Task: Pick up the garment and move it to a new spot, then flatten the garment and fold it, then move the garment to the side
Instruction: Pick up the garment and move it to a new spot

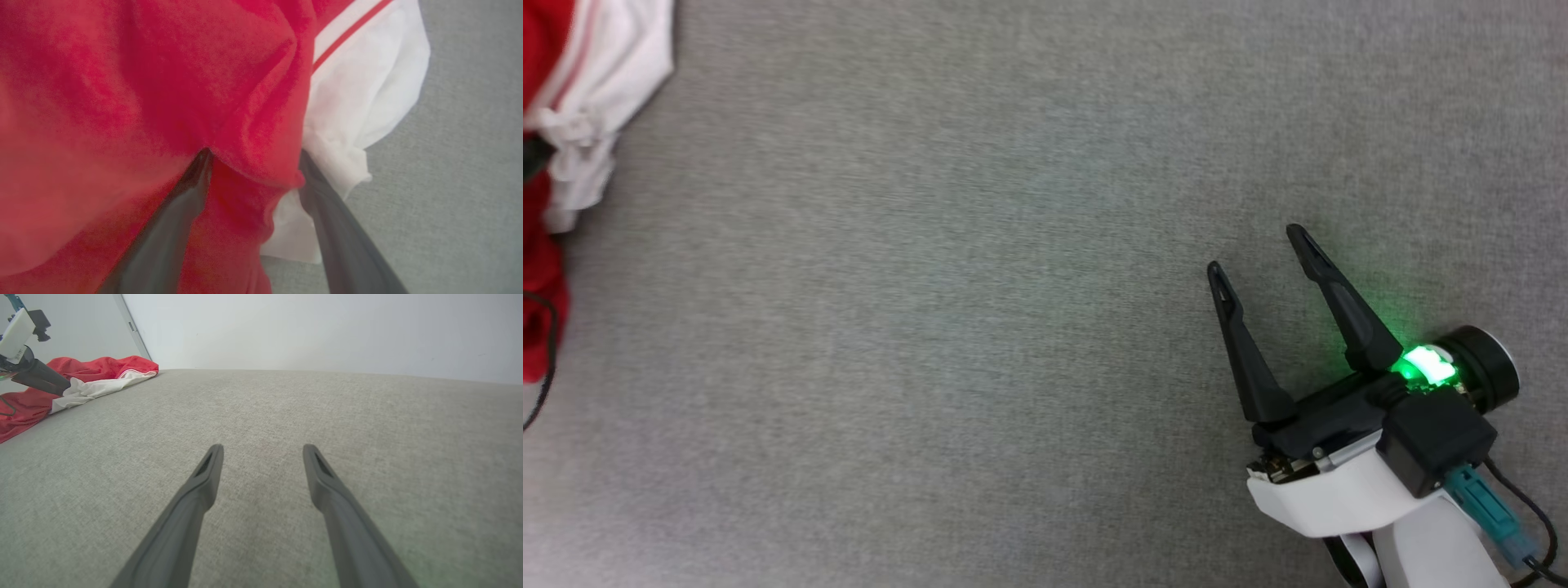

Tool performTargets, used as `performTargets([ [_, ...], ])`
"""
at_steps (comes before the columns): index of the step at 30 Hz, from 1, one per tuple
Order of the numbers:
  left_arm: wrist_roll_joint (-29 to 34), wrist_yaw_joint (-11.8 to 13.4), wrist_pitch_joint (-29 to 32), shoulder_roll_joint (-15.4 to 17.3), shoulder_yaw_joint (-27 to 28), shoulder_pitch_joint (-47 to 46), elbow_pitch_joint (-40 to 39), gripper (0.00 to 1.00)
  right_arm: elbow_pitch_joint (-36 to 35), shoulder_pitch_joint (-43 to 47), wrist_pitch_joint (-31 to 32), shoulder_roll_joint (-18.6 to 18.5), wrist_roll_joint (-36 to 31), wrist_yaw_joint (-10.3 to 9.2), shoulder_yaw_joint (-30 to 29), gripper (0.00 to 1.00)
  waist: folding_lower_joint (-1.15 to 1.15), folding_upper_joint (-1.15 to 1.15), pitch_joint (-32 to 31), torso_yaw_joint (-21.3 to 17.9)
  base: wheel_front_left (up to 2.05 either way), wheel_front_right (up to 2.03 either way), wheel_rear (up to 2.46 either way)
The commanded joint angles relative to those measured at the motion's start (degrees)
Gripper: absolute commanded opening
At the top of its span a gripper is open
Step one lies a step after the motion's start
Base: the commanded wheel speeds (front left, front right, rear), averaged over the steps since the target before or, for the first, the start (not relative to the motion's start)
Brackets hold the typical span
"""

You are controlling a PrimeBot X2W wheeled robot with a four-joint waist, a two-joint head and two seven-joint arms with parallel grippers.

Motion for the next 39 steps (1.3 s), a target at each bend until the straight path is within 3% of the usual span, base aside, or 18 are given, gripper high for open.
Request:
performTargets([
  [1, -0.4, 0.4, 0.8, 0.0, 0.0, -0.9, 0.7, 1.0, 0.2, -0.6, -0.1, 0.0, -0.5, -0.02, 0.0, 1.0, -0.01, 0.0, 2.0, -1.6, 0.0, 0.0, 0.0],
  [6, -1.4, 0.4, 5.6, -1.5, -2.3, -1.9, 4.3, 1.0, 0.4, -0.9, 0.0, -0.2, -0.7, -0.04, -0.2, 1.0, -0.01, 0.0, 3.4, -2.2, 0.0, 0.0, 0.0],
  [7, -1.7, 0.3, 6.3, -2.1, -2.7, -1.8, 4.8, 0.91, 0.4, -0.9, 0.0, -0.2, -0.7, -0.05, -0.3, 1.0, -0.01, 0.0, 3.4, -2.3, 0.0, 0.0, 0.0],
  [8, -2.1, 0.3, 6.6, -2.6, -2.9, -1.8, 5.2, 0.26, 0.5, -0.9, 0.0, -0.2, -0.7, -0.05, -0.4, 1.0, -0.01, 0.0, 3.3, -2.3, 0.0, 0.0, 0.0],
  [9, -2.5, 0.2, 6.6, -3.2, -2.9, -1.8, 5.5, 0.0, 0.7, -0.8, 0.0, -0.1, -0.7, -0.05, -0.5, 1.0, -0.01, 0.0, 3.1, -2.3, 0.0, 0.0, 0.0],
  [15, -4.5, -0.3, 4.2, -3.2, -3.4, -0.6, 4.8, 0.0, 1.3, -1.0, 0.0, 0.2, -0.4, -0.04, -0.2, 1.0, -0.01, 0.0, 0.0, -2.3, 0.0, 0.0, 0.0],
  [23, -10.0, -0.2, 1.6, -0.6, -6.4, 4.9, -4.5, 0.0, 2.8, 0.2, -0.1, 1.1, 1.0, -0.03, -0.1, 1.0, -0.01, 0.0, -7.6, -3.5, 0.0, 0.0, 0.0],
  [28, -13.0, -0.2, -1.1, -1.0, -9.5, 10.1, -10.7, 0.0, 4.3, 1.3, -0.1, 1.7, 2.1, -0.03, -0.5, 1.0, -0.01, 0.0, -13.3, -5.0, 0.0, 0.0, 0.0],
  [36, -13.6, -0.2, -7.1, -4.5, -13.3, 16.5, -16.4, 0.0, 5.3, 3.6, -0.1, 2.2, 3.7, -0.03, -1.2, 1.0, -0.01, 0.0, -20.1, -7.7, 0.0, 0.0, 0.0],
  [39, -12.2, 0.1, -9.4, -7.9, -15.4, 18.0, -17.8, 0.0, 5.3, 4.4, -0.1, 2.3, 3.9, -0.03, -1.4, 1.0, -0.01, 0.0, -21.8, -8.9, 0.0, 0.0, 0.0],
])
